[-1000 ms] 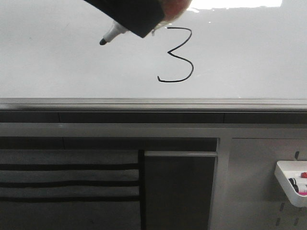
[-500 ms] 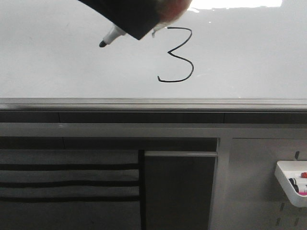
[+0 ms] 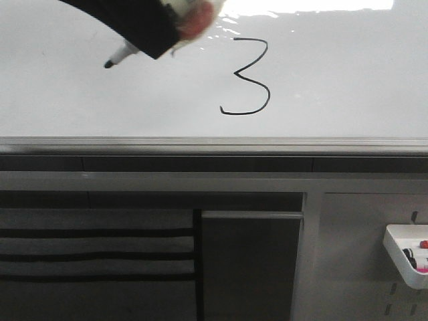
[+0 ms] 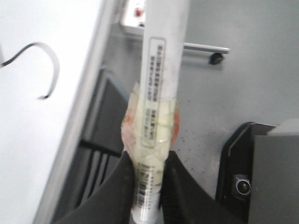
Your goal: Write number 3 on whiteboard
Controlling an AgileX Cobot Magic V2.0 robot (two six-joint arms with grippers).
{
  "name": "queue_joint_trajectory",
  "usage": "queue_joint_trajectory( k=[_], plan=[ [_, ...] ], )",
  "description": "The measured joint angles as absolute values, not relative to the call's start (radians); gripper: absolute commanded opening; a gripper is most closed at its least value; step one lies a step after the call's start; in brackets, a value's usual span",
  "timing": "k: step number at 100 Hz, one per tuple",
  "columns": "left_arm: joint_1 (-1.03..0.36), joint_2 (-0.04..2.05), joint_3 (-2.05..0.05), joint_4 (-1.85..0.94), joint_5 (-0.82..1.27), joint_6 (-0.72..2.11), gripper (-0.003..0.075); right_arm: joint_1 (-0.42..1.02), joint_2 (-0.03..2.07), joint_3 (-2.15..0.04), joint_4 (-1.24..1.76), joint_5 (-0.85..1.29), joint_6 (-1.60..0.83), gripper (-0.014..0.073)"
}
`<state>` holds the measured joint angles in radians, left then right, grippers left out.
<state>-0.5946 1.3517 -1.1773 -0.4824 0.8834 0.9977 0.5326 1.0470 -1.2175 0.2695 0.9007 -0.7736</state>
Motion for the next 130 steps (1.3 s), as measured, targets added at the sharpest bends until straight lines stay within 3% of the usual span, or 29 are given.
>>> queue_joint_trajectory(
  k=[21, 42, 113, 123, 130],
  plan=[
    [-0.343, 1.352, -1.158, -0.465, 0.671, 0.702, -0.0018, 0.397, 0.951, -1.223, 0.26, 0.937, -0.708, 0.0372],
    [-0.192, 1.363, -1.069, -0.58, 0.469, 0.601, -0.0018, 0.379, 0.942, -1.223, 0.26, 0.979, -0.697, 0.0372],
    [-0.179, 1.468, -1.053, -0.638, 0.362, 0.595, -0.0014, 0.379, 0.952, -1.223, 0.26, 0.984, -0.697, 0.0372],
    [-0.179, 1.468, -1.053, -0.639, 0.36, 0.595, 0.0036, 0.379, 0.952, -1.223, 0.26, 0.986, -0.697, 0.0372],
    [-0.179, 1.468, -1.053, -0.639, 0.356, 0.595, 0.0113, 0.379, 0.952, -1.223, 0.26, 0.986, -0.697, 0.0372]
  ],
)
